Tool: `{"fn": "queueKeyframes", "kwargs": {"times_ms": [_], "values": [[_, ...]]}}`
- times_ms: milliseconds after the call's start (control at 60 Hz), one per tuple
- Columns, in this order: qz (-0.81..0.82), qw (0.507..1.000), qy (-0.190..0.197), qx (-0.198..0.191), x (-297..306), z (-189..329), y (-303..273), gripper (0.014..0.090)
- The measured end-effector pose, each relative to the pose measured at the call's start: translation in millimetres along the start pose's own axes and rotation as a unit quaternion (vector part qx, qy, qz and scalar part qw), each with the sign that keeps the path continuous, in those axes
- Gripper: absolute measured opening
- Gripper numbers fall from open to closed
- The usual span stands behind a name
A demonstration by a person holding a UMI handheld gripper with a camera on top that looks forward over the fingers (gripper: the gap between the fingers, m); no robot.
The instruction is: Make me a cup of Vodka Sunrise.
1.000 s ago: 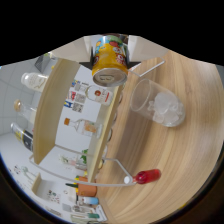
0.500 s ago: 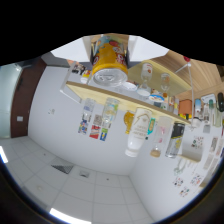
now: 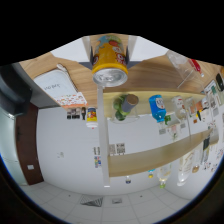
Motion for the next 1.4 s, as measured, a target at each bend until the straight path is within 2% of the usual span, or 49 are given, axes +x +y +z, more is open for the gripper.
{"fn": "queueKeyframes", "kwargs": {"times_ms": [333, 650, 767, 833, 883, 983, 1050, 1233, 1400], "values": [[-0.008, 0.997, 0.002, -0.081, 12, 29, 74, 0.0512], [-0.042, 0.996, 0.012, -0.072, 10, 22, 76, 0.0533], [-0.037, 0.996, 0.019, -0.084, 12, 17, 83, 0.0541], [-0.033, 0.995, 0.029, -0.086, 16, 13, 82, 0.058], [-0.036, 0.995, 0.036, -0.087, 17, 8, 78, 0.0639], [-0.047, 0.995, 0.045, -0.077, 13, -7, 58, 0.0869], [-0.055, 0.995, 0.048, -0.069, 6, -21, 38, 0.0856], [-0.046, 0.998, 0.049, -0.013, -42, -69, -36, 0.0856], [-0.035, 0.999, 0.031, 0.007, -108, -101, -66, 0.0858]]}}
